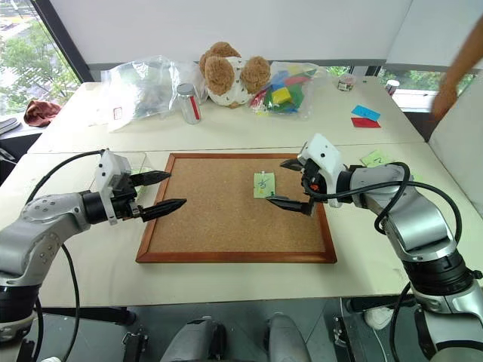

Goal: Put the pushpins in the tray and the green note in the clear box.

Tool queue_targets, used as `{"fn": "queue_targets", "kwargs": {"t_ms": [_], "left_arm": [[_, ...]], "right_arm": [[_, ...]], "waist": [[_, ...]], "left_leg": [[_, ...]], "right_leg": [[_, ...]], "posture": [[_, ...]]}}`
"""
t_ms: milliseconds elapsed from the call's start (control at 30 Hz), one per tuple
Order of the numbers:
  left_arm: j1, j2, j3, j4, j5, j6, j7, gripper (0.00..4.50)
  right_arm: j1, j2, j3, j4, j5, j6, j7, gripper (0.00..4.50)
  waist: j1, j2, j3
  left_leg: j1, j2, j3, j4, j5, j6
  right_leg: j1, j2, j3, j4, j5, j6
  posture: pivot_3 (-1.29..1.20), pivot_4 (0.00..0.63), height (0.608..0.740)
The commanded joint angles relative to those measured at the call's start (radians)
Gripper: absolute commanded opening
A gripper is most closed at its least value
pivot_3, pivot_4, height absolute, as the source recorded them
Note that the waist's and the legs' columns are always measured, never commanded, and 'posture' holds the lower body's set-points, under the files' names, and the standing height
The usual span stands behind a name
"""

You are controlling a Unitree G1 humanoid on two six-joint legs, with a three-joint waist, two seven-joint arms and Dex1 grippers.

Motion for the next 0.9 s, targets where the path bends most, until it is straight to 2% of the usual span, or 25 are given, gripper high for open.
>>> {"fn": "queue_targets", "kwargs": {"t_ms": [33,167,333,533,900], "left_arm": [[0.019,-0.013,0.002,-0.034,-0.006,0.002,0.016,4.45],[0.048,-0.042,-0.002,-0.03,0.002,-0.037,0.01,4.45],[0.066,-0.034,0.015,-0.023,0.002,-0.047,-0.011,4.45],[0.016,-0.018,0.038,-0.066,-0.054,0.033,0.012,4.45],[0.0,-0.052,-0.016,-0.058,-0.031,0.024,0.026,4.45]], "right_arm": [[-0.002,-0.012,-0.022,-0.005,0.0,-0.018,0.004,4.5],[-0.006,-0.008,-0.017,-0.001,-0.002,-0.018,0.002,4.5],[-0.003,-0.007,-0.016,-0.002,0.0,-0.015,0.002,4.5],[-0.005,-0.007,-0.012,0.0,-0.001,-0.011,0.0,4.5],[-0.003,0.0,-0.017,-0.01,-0.002,-0.002,-0.019,4.5]], "waist": [[0.0,0.0,0.0],[0.0,0.0,0.0],[0.0,0.0,0.0],[0.001,0.0,0.0],[0.001,0.0,0.0]], "left_leg": [[0.0,0.0,0.0,0.0,0.0,0.0],[0.0,0.0,0.0,0.0,0.0,0.0],[0.0,0.0,0.0,0.0,0.0,0.0],[0.0,0.0,0.0,0.0,0.0,0.0],[0.0,0.0,0.0,0.0,0.0,0.0]], "right_leg": [[0.0,0.0,0.0,0.0,0.0,0.0],[0.0,0.0,0.0,0.0,0.0,0.0],[0.0,0.0,0.0,0.0,0.0,0.0],[0.0,0.0,0.0,0.0,0.0,0.0],[0.0,0.0,0.0,0.0,0.0,0.0]], "posture": [[0.0,0.15,0.74],[0.0,0.15,0.74],[0.0,0.15,0.74],[0.0,0.15,0.74],[0.0,0.15,0.74]]}}
